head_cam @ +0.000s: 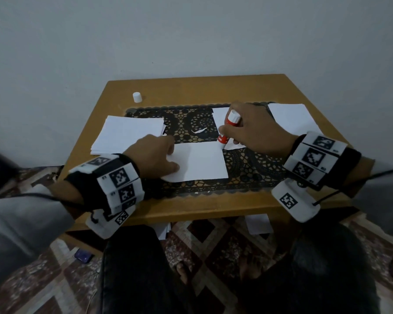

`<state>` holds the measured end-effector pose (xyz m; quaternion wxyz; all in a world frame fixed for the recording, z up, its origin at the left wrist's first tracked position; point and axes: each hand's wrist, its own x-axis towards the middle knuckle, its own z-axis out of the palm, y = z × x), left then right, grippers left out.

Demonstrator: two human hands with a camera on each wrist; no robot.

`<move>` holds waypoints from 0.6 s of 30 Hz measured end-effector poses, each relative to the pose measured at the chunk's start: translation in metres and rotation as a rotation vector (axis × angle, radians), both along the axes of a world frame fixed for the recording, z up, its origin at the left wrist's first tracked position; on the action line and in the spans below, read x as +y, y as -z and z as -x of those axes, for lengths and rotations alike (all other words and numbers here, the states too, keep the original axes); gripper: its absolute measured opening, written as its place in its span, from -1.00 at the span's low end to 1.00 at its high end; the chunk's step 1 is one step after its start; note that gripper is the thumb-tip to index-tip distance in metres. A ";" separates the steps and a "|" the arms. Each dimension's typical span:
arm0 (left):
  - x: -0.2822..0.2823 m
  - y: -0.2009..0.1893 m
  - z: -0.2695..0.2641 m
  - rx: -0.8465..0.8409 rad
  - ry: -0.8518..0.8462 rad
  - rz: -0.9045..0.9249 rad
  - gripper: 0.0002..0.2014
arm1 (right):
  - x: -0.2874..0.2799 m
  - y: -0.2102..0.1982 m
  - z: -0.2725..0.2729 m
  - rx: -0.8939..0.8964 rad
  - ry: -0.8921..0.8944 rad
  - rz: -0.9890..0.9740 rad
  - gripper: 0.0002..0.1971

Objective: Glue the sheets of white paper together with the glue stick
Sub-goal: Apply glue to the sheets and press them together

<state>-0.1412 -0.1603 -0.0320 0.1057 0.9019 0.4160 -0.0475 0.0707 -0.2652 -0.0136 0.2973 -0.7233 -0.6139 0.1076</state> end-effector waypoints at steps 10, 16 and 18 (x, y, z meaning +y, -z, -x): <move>-0.013 -0.019 -0.007 0.197 0.068 -0.088 -0.48 | 0.023 0.012 0.002 -0.131 -0.040 0.008 -0.79; -0.016 -0.017 -0.030 0.222 0.344 -0.001 -0.32 | 0.030 0.022 0.001 -0.185 -0.061 0.038 -0.77; -0.016 -0.019 -0.033 0.220 0.361 0.004 -0.35 | 0.031 0.018 0.001 -0.203 -0.079 0.066 -0.78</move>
